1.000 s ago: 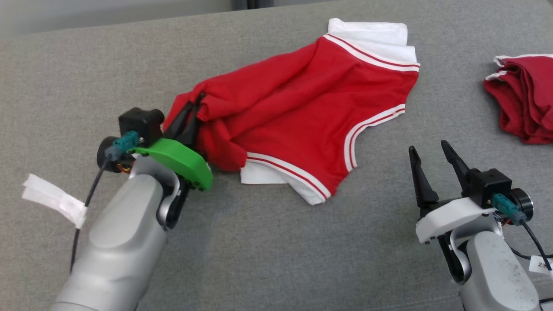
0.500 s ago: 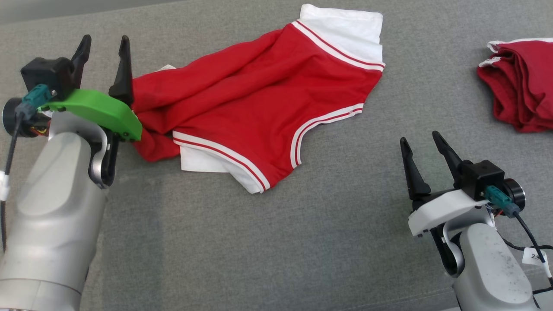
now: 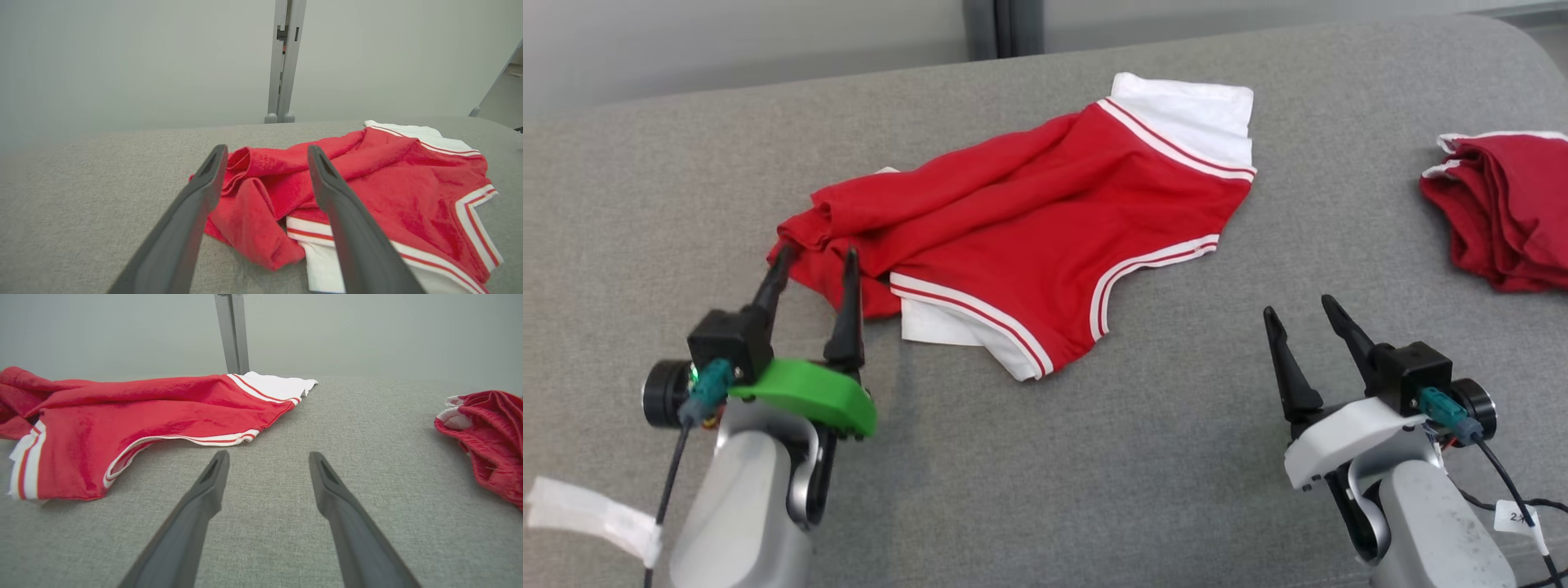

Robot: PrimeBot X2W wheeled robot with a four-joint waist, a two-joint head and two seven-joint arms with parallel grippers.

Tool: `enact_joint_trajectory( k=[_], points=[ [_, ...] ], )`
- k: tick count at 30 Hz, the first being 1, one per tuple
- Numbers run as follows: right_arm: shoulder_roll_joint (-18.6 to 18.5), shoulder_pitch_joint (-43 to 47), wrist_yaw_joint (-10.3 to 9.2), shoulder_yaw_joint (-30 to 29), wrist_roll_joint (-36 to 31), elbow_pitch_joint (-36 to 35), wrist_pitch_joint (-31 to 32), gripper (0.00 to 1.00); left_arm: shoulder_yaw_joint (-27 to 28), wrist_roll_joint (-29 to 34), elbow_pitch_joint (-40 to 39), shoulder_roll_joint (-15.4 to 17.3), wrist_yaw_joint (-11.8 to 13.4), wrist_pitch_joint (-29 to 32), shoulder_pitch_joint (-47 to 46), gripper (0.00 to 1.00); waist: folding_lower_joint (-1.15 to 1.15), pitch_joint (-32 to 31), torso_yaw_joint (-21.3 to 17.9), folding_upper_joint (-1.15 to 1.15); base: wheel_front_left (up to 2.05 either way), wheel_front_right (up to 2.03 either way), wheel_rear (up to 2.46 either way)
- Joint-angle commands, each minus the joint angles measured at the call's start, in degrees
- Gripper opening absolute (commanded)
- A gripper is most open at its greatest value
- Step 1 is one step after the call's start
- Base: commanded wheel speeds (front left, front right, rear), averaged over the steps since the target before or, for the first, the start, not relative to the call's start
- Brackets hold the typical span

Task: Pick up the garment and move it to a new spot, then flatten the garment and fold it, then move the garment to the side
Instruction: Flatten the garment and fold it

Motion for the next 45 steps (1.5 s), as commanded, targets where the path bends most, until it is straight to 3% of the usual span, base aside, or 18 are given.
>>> enact_joint_trajectory(
  k=[1, 12, 21, 32, 45],
  points=[
    [-0.16, 1.32, -0.05, 0.16, 0.46, 0.41, -0.10, 1.00, 0.95, 1.14, -1.34, -0.53, -0.35, 0.00, 2.94, 1.00, 0.00, -3.03, 1.55, 0.00, 0.00, 0.00, 0.00],
    [-0.04, 4.91, -0.05, 2.02, 1.63, 1.45, -0.10, 1.00, 5.73, 4.22, -8.47, -4.03, -0.98, 0.00, 19.30, 1.00, 0.00, -6.23, 2.59, 0.00, 0.00, 0.00, 0.00],
    [-0.12, 3.50, -0.05, 6.40, 1.09, 1.45, -0.10, 1.00, 3.56, 2.74, -9.54, -4.25, -1.32, 0.00, 20.37, 1.00, 0.00, -4.90, 4.64, 0.00, 0.00, 0.00, 0.00],
    [-0.13, -9.16, -0.05, 24.86, 4.02, 4.55, -0.10, 1.00, 1.18, 0.87, -9.24, -4.25, -1.32, 0.00, 18.42, 1.00, 0.00, -2.34, 9.41, 0.00, 0.00, 0.00, 0.00],
    [0.10, -27.31, -0.05, 42.51, 13.47, 24.07, 1.12, 1.00, -1.64, -0.95, -8.05, -4.26, -1.40, 0.00, 15.98, 1.00, 0.00, 1.62, 15.92, 0.00, 0.00, 0.00, 0.00]
  ],
)
